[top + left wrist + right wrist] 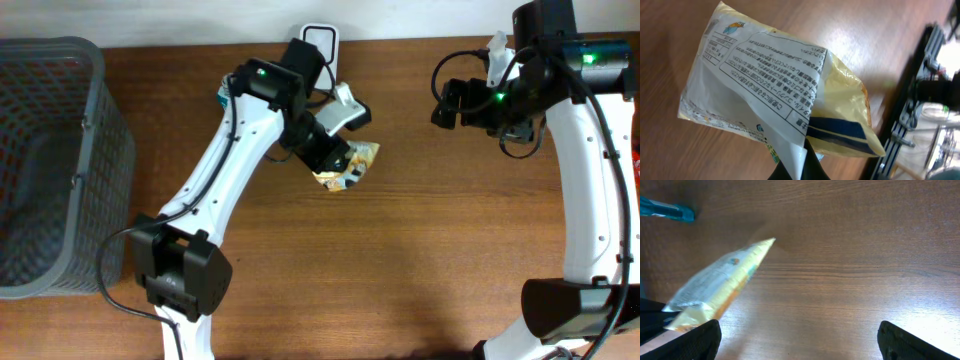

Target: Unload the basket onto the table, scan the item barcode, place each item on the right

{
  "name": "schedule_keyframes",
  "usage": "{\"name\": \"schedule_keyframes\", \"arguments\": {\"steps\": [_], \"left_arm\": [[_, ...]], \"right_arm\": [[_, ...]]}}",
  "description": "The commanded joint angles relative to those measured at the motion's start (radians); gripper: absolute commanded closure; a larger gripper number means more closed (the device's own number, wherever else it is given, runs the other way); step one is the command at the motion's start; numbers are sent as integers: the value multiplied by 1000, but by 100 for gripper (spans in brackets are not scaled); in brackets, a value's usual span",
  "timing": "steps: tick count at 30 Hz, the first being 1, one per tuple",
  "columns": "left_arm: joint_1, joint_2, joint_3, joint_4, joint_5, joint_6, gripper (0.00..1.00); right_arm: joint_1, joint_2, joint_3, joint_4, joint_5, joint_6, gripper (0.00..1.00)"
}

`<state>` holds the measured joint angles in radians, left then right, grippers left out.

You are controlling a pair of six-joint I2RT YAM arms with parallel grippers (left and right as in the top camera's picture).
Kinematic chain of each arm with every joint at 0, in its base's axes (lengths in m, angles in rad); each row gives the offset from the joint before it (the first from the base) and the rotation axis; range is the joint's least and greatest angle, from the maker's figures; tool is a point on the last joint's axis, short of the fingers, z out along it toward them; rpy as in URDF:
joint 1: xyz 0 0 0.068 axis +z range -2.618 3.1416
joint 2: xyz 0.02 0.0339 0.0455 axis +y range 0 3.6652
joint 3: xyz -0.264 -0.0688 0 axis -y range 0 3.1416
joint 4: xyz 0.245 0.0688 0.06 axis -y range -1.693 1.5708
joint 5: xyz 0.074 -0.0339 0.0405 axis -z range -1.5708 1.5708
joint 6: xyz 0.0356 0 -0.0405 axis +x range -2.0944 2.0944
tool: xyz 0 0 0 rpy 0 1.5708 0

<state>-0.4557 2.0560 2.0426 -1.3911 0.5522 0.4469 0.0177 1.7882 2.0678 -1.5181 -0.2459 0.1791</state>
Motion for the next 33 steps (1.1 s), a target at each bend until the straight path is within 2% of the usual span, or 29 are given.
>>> {"name": "schedule_keyframes", "arguments": {"steps": [1, 2, 3, 5, 7, 8, 10, 12, 14, 15, 17, 18, 20, 22, 25, 28, 29, 31, 33], "left_arm": [[-6, 26, 3, -14, 56, 201, 100], [-6, 40, 3, -18, 40, 209, 76], [-6, 55, 3, -18, -9, 201, 1], [-6, 56, 5, -17, -132, 115, 1], [-5, 52, 65, -47, -358, -70, 1], [-5, 52, 94, -60, -397, -114, 1], [-2, 51, 216, -89, -411, -287, 12], [0, 51, 252, -84, -315, -425, 32], [-14, 71, 231, -119, -163, -444, 63], [-25, 79, 211, -135, -155, -444, 79], [-48, 94, 132, -132, -155, -478, 95], [-55, 101, 85, -114, -154, -507, 100], [-61, 112, 11, -56, -114, -533, 100], [-61, 131, -60, 48, 45, -533, 100], [-62, 154, -150, 133, 149, -537, 100], [-61, 156, -242, 206, 169, -536, 100], [-61, 156, -270, 241, 131, -536, 100], [-61, 156, -278, 250, -50, -549, 100], [-59, 156, -278, 250, -319, -648, 100]], "right_arm": [[8, 1, -3, 0, -5, -7, 1], [8, 1, -3, 0, -5, -7, 1], [8, 1, -3, 0, -5, -7, 1], [8, 1, -3, 0, -5, -7, 1], [8, 1, -3, 0, -5, -7, 1], [8, 1, -3, 0, -5, -7, 1], [8, 1, -3, 0, -5, -7, 1], [8, 1, -3, 0, -5, -7, 1], [8, 1, -3, 0, -5, -7, 1], [8, 1, -3, 0, -5, -7, 1], [8, 1, -3, 0, -5, -7, 1], [8, 1, -3, 0, -5, -7, 2], [8, 1, -3, 0, -5, -7, 1], [8, 1, -3, 0, -5, -7, 1], [8, 1, -3, 0, -5, -7, 1], [8, 1, -3, 0, -5, -7, 1], [8, 1, -3, 0, -5, -7, 1], [8, 1, -3, 0, -5, -7, 1], [8, 1, -3, 0, -5, -7, 1]]}}
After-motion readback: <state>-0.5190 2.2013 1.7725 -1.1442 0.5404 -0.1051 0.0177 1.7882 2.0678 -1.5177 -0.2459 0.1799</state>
